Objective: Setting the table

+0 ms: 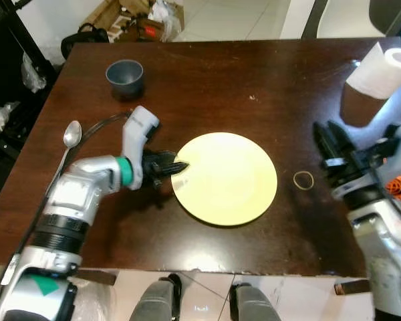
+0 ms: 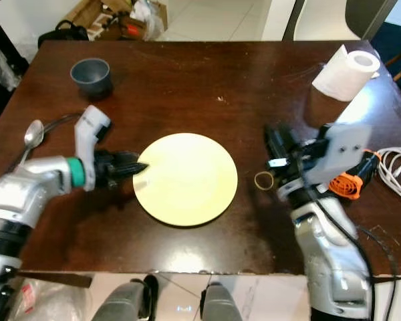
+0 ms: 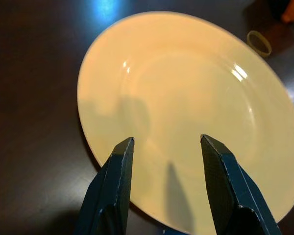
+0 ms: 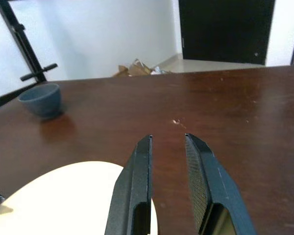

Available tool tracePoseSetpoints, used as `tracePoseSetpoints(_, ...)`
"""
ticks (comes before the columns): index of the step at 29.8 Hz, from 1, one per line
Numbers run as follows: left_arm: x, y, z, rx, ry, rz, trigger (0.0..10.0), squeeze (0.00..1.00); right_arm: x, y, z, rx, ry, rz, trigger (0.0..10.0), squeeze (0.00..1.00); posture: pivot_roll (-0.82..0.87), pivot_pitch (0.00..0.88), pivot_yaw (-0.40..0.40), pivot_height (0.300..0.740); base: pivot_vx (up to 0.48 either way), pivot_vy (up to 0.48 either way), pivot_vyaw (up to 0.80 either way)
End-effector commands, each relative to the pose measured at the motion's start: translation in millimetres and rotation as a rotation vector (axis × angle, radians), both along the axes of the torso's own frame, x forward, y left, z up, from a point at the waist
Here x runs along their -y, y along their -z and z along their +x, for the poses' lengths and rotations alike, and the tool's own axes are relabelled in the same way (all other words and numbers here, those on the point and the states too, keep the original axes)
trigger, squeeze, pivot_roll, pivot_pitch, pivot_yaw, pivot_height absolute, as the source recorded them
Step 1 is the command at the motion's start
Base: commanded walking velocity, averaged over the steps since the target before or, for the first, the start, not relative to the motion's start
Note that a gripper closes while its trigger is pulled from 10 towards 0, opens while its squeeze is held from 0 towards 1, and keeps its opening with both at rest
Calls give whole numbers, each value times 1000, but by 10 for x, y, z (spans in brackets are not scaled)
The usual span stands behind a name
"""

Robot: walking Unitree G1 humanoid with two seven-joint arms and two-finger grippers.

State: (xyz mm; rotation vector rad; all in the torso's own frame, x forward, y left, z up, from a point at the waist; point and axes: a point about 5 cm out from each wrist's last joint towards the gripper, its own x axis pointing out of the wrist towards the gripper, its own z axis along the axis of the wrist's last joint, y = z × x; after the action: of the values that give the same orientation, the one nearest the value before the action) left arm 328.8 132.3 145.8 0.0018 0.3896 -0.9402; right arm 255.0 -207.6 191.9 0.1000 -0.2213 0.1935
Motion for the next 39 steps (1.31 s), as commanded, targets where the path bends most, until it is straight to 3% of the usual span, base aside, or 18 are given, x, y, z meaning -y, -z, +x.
tracePoseSetpoints(1, -17, 99, -25, -30, -19, 22, 10000, 0, 12, 85, -23, -12, 21, 32, 10000, 0, -21, 33, 133, 740, 0, 0, 0)
tracePoseSetpoints(5, 12, 267, -60, -82, -74, 47, 10000, 0, -13, 206, -64, -34, 49, 118, 10000, 0, -29, 32, 131, 740, 0, 0, 0)
tracePoseSetpoints(11, 48, 194, 0, -36, -111, -4, 10000, 0, -33, 216, -48, -29, 45, 116, 10000, 0, -21, 15, 114, 740, 0, 0, 0)
tracePoseSetpoints(24, -165, 137, 41, -5, -109, -3, 10000, 0, -11, 187, 14, -12, 42, 108, 10000, 0, -12, 0, 107, 740, 0, 0, 0)
tracePoseSetpoints(27, -398, -19, 110, 55, -102, 23, 10000, 0, -41, 198, 18, -10, 34, 112, 10000, 0, -12, 0, 114, 740, 0, 0, 0)
tracePoseSetpoints(31, -525, -35, 129, 69, -92, 78, 10000, 0, -32, 210, 17, -12, 36, 117, 10000, 0, -3, 0, 109, 740, 0, 0, 0)
tracePoseSetpoints(32, -524, -14, 108, 61, -74, 85, 10000, 184, -31, 218, 17, -15, 36, 120, 10000, 0, -4, 1, 108, 740, 0, 0, 0)
tracePoseSetpoints(33, -524, -14, 108, 61, -74, 85, 10000, 184, -31, 218, 17, -15, 36, 120, 10000, 0, -4, 1, 108, 740, 0, 0, 0)
tracePoseSetpoints(34, -464, -15, 76, 41, -49, 43, 10000, 835, -35, 225, 20, -17, 34, 120, 10000, 0, -3, 0, 108, 740, 0, 0, 0)
tracePoseSetpoints(36, -414, -20, 51, 26, -32, 7, 10000, 835, -39, 228, 23, -18, 32, 120, 10000, 0, -3, 0, 107, 740, 0, 0, 0)
tracePoseSetpoints(37, -316, -64, 29, 12, -17, -66, 10000, 1000, -46, 225, 28, -17, 30, 120, 10000, 0, -2, 1, 107, 740, 0, 0, 0)
tracePoseSetpoints(38, -316, -64, 29, 12, -17, -66, 10000, 1000, -46, 225, 28, -17, 30, 120, 10000, 0, -2, 1, 107, 740, 0, 0, 0)
tracePoseSetpoints(39, -234, -111, 12, -2, -5, -129, 10000, 1000, -53, 220, 33, -16, 27, 122, 10000, 0, -2, 1, 107, 740, 0, 0, 0)
